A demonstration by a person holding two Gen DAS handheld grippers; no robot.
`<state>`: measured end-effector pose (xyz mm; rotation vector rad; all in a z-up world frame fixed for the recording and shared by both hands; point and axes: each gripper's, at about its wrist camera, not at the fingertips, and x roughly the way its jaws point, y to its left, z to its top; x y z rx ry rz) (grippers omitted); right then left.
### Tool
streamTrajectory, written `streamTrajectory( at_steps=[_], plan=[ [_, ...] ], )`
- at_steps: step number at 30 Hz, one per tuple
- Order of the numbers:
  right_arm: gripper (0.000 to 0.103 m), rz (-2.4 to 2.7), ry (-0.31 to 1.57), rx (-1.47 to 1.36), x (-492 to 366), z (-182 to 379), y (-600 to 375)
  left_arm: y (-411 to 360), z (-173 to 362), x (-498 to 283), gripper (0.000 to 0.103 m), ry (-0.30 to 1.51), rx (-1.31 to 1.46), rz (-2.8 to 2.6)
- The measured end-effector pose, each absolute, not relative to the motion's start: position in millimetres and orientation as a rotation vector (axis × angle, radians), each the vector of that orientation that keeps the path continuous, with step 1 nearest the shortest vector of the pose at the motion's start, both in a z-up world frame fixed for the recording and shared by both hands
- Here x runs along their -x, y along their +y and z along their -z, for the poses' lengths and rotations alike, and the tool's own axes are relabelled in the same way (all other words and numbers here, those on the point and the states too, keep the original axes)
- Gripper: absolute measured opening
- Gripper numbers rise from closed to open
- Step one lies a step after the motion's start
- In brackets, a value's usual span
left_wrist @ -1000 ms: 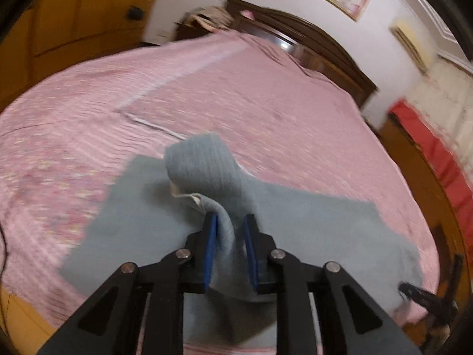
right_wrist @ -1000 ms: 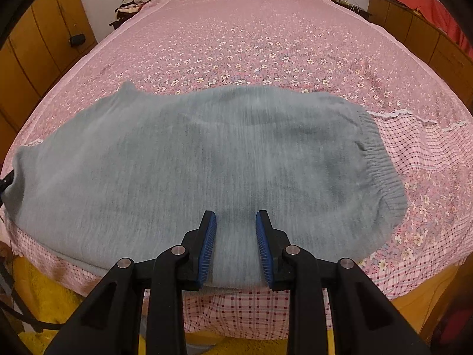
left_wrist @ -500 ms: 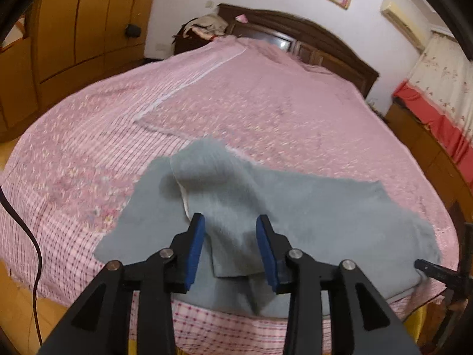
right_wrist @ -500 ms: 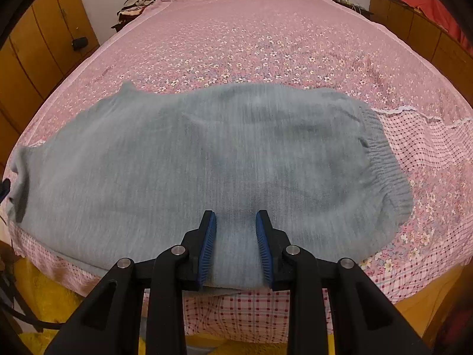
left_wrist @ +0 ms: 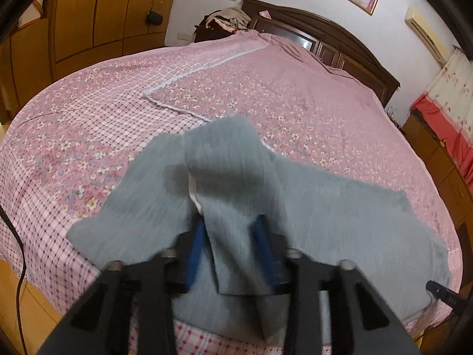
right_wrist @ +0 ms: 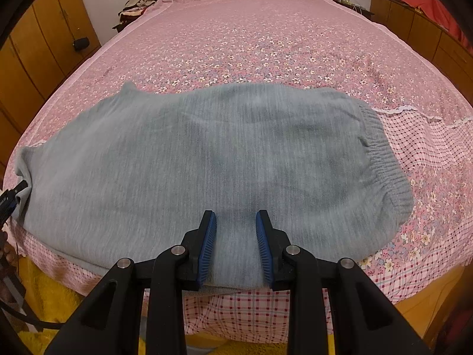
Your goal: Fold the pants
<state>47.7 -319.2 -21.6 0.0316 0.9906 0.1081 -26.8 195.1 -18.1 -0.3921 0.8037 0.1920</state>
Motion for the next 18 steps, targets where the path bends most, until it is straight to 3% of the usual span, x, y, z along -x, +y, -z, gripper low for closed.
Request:
streamTrajectory(
  at_steps=[6,18],
  plan=[
    [0.030,-0.109,0.994,-0.034,-48,21,-320,196,6,36,0.008,0.771,0.361,-0.163],
    [0.030,-0.111,0.997,-0.026,-50,20,-319,216,-31,51,0.007,0.804,0.121,-0.205]
  ],
)
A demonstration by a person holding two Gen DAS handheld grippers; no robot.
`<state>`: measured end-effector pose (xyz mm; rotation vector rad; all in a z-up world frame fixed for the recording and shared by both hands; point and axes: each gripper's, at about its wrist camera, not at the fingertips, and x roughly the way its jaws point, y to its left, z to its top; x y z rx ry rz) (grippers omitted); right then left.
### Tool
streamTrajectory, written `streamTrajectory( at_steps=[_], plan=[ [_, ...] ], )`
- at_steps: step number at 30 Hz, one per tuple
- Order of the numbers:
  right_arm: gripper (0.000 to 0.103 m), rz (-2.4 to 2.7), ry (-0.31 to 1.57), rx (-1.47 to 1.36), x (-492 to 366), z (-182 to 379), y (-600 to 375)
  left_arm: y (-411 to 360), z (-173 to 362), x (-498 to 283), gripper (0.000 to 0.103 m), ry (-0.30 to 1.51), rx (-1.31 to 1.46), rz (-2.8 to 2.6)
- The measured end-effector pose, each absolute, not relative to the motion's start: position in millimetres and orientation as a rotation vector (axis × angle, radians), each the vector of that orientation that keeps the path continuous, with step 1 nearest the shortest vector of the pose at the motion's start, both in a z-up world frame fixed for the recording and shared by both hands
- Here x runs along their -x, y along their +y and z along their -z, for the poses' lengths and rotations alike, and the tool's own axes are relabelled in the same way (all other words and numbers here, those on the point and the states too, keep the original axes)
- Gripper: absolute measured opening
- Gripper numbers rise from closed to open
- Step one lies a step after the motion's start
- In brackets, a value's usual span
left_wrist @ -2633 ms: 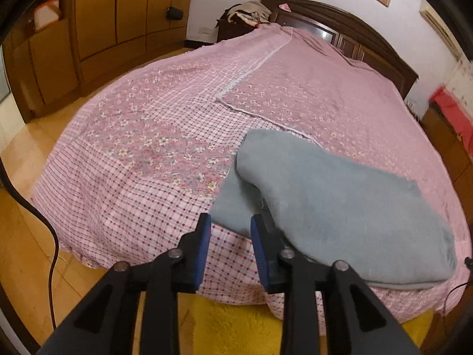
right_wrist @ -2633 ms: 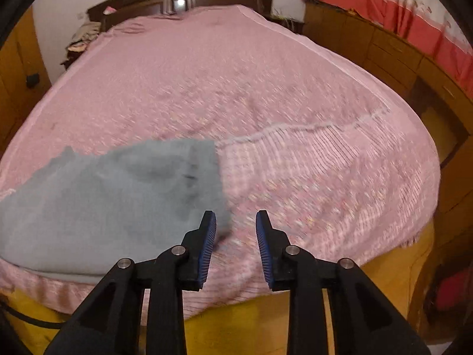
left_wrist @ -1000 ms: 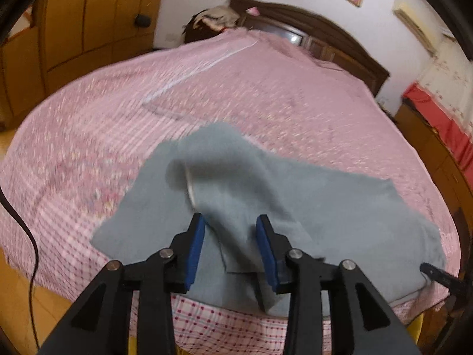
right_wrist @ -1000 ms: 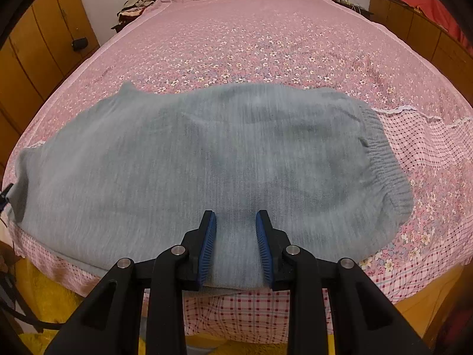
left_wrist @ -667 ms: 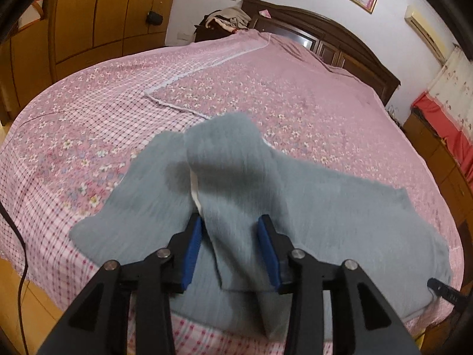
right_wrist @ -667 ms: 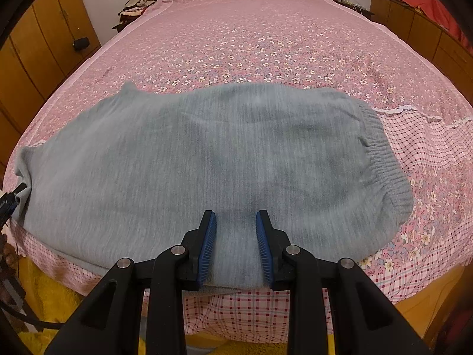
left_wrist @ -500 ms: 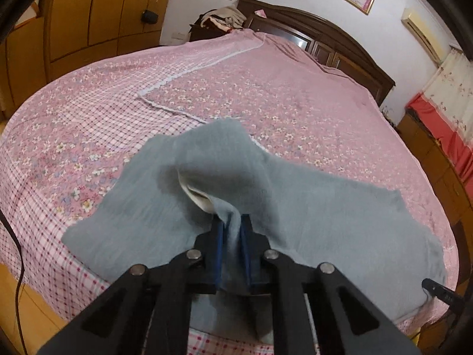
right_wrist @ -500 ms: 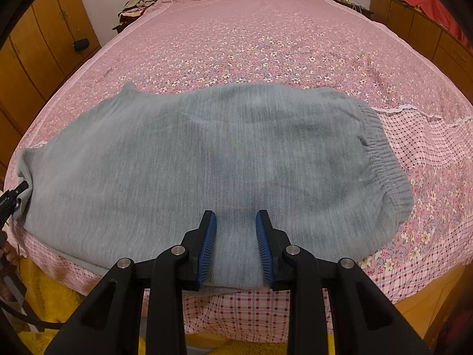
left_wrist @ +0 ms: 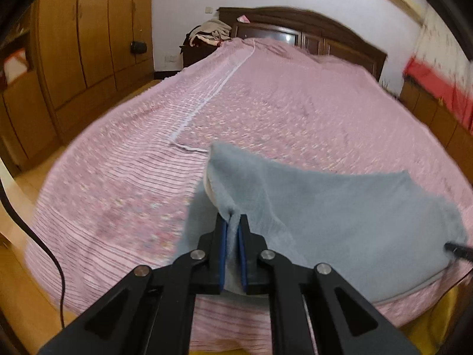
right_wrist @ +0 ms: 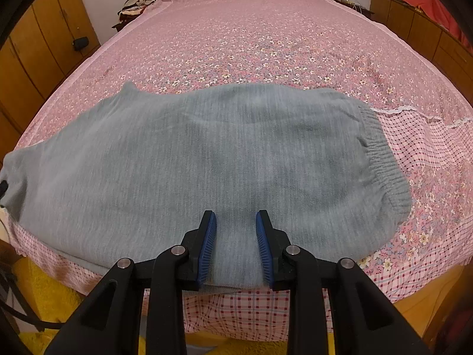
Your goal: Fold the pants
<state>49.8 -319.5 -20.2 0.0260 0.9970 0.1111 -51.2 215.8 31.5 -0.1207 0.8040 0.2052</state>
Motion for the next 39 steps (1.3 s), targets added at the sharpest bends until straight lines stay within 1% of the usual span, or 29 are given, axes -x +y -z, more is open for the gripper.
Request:
streamTrajectory(
  at_steps=[10,12,14,20,23,25,27,28,29,32,36,39],
  plan=[
    [0.030,-0.118,1.006,-0.022,-50,19,-321,230,-5,27,0.009,0.922,0.007,-0.194],
    [0.029,-0.120,1.006,-0.016,-49,20,-321,232,0,23,0.015,0.944,-0.018,-0.205],
    [0.029,-0.125,1.009,-0.011,-48,20,-321,236,3,20,0.017,0.954,-0.034,-0.215],
    [0.030,-0.141,1.023,0.009,-51,21,-319,257,-12,31,0.018,0.939,0.001,-0.267],
    [0.029,-0.145,1.023,0.005,-51,20,-320,263,-28,43,0.019,0.919,0.093,-0.210],
    [0.030,-0.146,1.026,-0.007,-51,19,-321,262,-37,49,0.022,0.911,0.169,-0.145],
    [0.029,-0.145,1.024,-0.013,-49,16,-323,254,-42,51,0.031,0.907,0.194,-0.105],
    [0.029,-0.144,1.023,-0.013,-48,15,-323,249,-42,51,0.033,0.907,0.200,-0.094],
    [0.030,-0.142,1.021,-0.014,-48,14,-324,244,-40,50,0.037,0.914,0.207,-0.085],
    [0.029,-0.141,1.017,-0.018,-46,13,-326,231,-23,43,0.037,0.959,0.212,-0.086],
    [0.029,-0.138,1.021,-0.021,-42,19,-332,232,13,50,0.037,1.073,0.246,-0.167],
    [0.029,-0.132,1.026,-0.024,-39,21,-337,241,24,64,0.040,1.089,0.291,-0.203]
  ],
)
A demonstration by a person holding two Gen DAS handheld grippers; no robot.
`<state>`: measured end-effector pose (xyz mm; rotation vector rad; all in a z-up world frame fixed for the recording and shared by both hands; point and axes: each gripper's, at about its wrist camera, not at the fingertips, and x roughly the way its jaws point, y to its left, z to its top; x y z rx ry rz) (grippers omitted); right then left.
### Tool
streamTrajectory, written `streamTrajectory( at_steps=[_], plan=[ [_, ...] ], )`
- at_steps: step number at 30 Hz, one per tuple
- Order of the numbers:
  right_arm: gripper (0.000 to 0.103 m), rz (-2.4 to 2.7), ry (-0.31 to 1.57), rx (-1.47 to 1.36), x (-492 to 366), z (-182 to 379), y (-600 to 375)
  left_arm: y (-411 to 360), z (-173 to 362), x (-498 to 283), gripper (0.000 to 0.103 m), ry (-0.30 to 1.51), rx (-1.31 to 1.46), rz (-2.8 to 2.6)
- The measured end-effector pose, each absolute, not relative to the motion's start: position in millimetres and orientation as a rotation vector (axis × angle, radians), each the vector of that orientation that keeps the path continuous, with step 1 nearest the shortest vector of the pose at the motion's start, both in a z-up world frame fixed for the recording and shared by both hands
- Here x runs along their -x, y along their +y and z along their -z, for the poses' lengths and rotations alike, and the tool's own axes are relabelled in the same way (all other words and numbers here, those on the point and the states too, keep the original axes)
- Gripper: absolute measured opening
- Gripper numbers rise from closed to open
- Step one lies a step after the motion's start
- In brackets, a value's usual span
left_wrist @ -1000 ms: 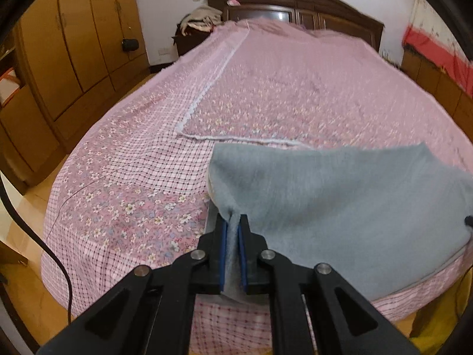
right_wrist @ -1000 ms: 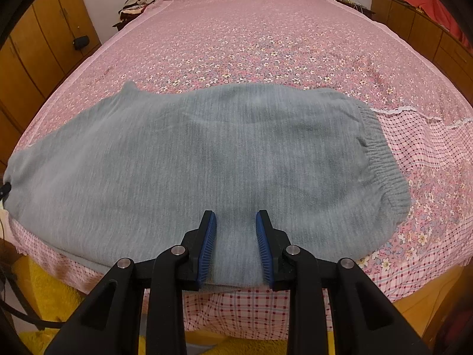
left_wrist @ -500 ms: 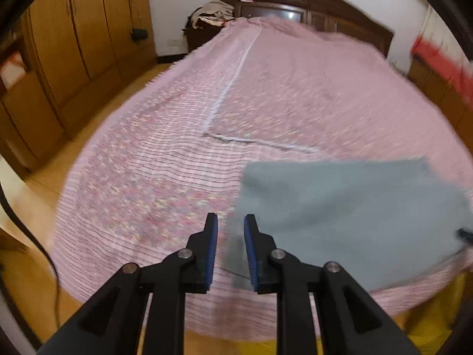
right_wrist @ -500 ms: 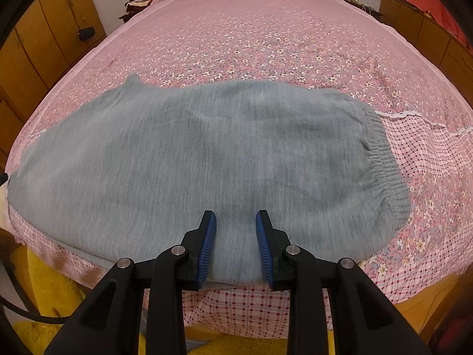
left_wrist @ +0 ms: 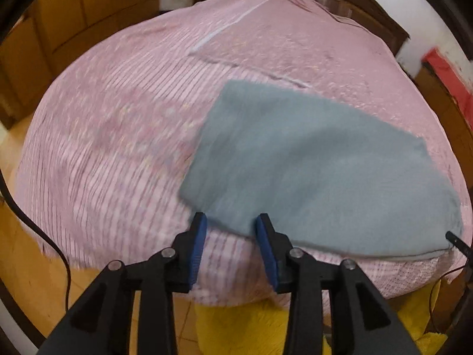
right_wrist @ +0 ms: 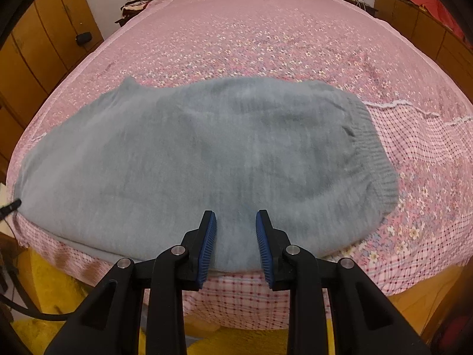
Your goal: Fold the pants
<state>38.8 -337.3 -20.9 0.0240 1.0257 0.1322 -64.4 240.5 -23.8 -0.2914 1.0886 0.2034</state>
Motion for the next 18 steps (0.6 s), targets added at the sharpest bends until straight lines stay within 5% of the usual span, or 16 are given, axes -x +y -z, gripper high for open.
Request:
streamTrajectory(
  at_steps=[11,18],
  plan=[
    [0.029,-0.172,0.913,-0.097,-65,-17,-319,203,-36,39,0.040,0.925,0.244,-0.120],
    [0.029,-0.226,0.898,-0.060,-109,-2,-275,167,-3,-35,0.040,0.966,0.191,-0.098]
  ],
)
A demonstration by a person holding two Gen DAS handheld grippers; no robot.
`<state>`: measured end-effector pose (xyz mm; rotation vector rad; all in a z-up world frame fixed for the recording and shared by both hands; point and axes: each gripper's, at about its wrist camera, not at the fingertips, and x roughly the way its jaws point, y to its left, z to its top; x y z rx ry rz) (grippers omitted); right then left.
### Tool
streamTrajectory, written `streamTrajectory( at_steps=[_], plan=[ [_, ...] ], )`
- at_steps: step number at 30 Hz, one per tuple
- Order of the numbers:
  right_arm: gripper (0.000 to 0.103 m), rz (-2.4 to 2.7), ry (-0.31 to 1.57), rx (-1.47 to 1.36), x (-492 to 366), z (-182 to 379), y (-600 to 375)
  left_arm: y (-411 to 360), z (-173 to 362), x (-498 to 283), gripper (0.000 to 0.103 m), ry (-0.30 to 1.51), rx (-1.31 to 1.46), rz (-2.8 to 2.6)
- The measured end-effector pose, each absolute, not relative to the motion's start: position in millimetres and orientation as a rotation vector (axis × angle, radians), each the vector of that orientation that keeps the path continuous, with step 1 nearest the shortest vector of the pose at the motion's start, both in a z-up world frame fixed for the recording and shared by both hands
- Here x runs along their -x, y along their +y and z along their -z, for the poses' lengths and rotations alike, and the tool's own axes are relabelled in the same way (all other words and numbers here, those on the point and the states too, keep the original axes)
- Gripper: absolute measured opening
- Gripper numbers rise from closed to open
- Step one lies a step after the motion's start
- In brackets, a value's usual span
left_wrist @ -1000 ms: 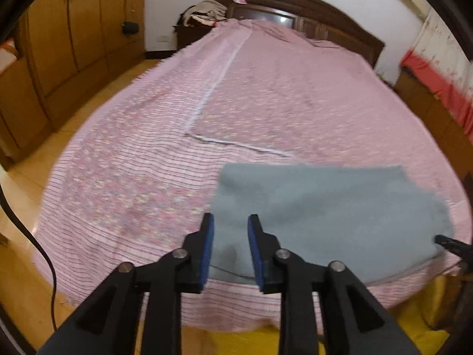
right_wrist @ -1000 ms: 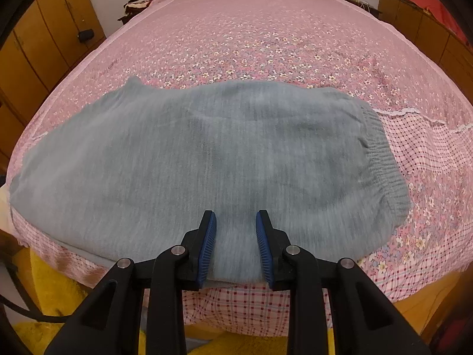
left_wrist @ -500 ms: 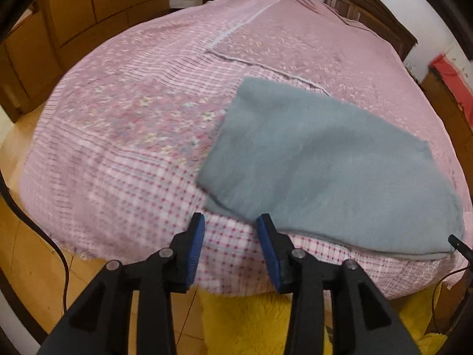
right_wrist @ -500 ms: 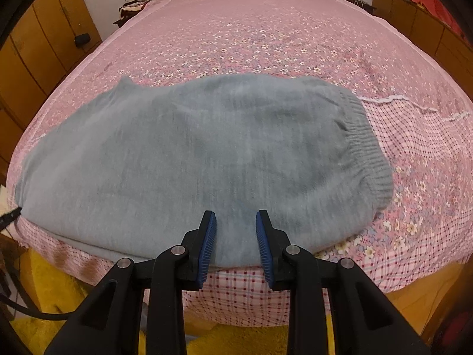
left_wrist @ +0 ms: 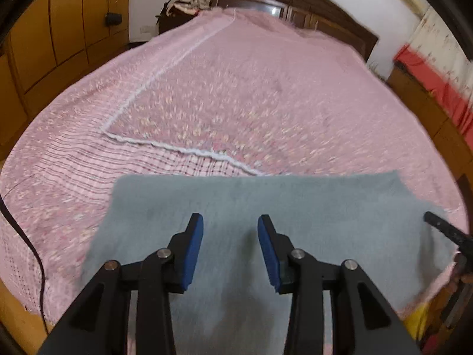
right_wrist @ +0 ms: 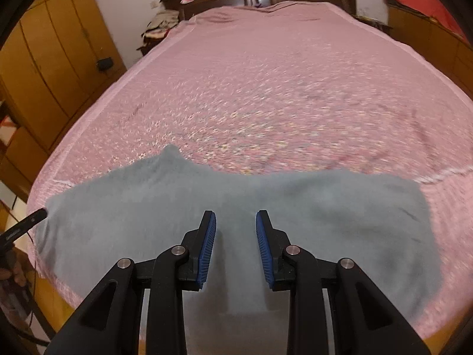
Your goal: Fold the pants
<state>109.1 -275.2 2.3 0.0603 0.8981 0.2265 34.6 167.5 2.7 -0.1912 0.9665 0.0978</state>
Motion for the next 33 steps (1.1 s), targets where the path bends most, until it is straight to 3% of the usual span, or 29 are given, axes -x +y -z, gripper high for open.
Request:
streamTrajectory(
  at_steps=[6,9,13,17,27,33],
  plan=[
    [0.027,-0.131,0.914,-0.033,-131,25,-298,180,27,-37,0.042,0.958,0.153,-0.111],
    [0.014,-0.093,0.917,-0.091,-132,20,-326,183,22,-31,0.042,0.962,0.159,-0.114],
    [0.014,-0.048,0.890,-0.120,-113,2,-354,183,11,-16,0.043,0.971,0.175,-0.137],
    [0.025,-0.075,0.875,-0.120,-75,-15,-364,176,-3,4,0.043,0.938,0.219,-0.095],
    [0.023,-0.014,0.916,0.004,-36,29,-389,169,20,27,0.045,0.982,0.211,-0.104],
    [0.023,0.014,0.904,0.048,-23,20,-390,172,19,38,0.045,0.986,0.216,-0.098]
  ],
)
